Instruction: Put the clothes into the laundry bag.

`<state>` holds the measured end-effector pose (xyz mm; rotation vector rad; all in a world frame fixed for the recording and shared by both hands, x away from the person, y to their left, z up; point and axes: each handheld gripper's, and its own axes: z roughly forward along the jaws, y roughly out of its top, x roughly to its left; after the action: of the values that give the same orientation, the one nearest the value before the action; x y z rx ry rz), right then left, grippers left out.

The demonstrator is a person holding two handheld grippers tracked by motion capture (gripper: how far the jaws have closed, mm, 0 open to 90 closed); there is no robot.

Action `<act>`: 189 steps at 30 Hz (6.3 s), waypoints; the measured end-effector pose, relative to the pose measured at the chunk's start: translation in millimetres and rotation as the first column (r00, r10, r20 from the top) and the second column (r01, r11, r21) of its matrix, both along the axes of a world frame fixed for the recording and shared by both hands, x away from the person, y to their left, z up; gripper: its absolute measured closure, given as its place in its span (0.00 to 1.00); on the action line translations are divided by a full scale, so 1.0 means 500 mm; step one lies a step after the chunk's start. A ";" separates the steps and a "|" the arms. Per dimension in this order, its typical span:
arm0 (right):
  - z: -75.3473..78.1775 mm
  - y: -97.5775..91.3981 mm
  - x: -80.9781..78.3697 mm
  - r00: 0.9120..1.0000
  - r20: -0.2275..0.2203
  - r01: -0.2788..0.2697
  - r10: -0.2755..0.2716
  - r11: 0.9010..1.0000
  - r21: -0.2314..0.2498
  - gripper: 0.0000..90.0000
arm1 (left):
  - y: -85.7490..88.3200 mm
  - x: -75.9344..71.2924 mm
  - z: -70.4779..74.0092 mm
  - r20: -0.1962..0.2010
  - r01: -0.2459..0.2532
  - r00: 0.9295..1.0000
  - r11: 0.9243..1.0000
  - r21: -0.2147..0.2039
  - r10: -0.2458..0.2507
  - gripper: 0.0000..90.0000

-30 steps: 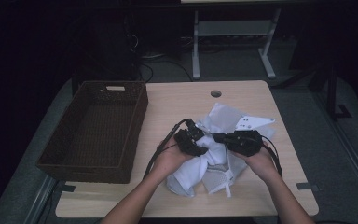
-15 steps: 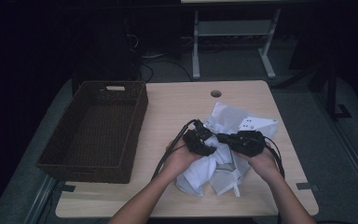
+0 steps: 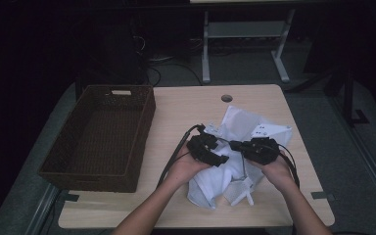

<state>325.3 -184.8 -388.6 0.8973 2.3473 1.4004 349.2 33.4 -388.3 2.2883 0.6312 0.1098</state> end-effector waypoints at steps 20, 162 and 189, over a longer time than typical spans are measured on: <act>-0.010 -0.004 -0.001 1.000 -0.013 0.011 -0.011 1.000 -0.014 0.98 | 0.201 -0.073 -0.007 0.025 -0.100 0.995 0.995 0.012 0.100 0.33; 0.029 0.012 -0.035 0.997 0.000 -0.078 0.078 0.997 -0.020 0.98 | 0.040 0.016 -0.082 0.103 -0.074 0.991 0.992 -0.105 0.085 0.56; 0.025 -0.002 -0.032 0.998 -0.009 -0.061 0.061 0.998 -0.011 0.98 | 0.076 0.086 -0.129 0.016 -0.046 0.999 0.999 0.027 0.045 0.90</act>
<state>309.2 -185.7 -376.3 0.8375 2.4055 1.4072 392.1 71.3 -453.0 2.2975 0.6775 0.1586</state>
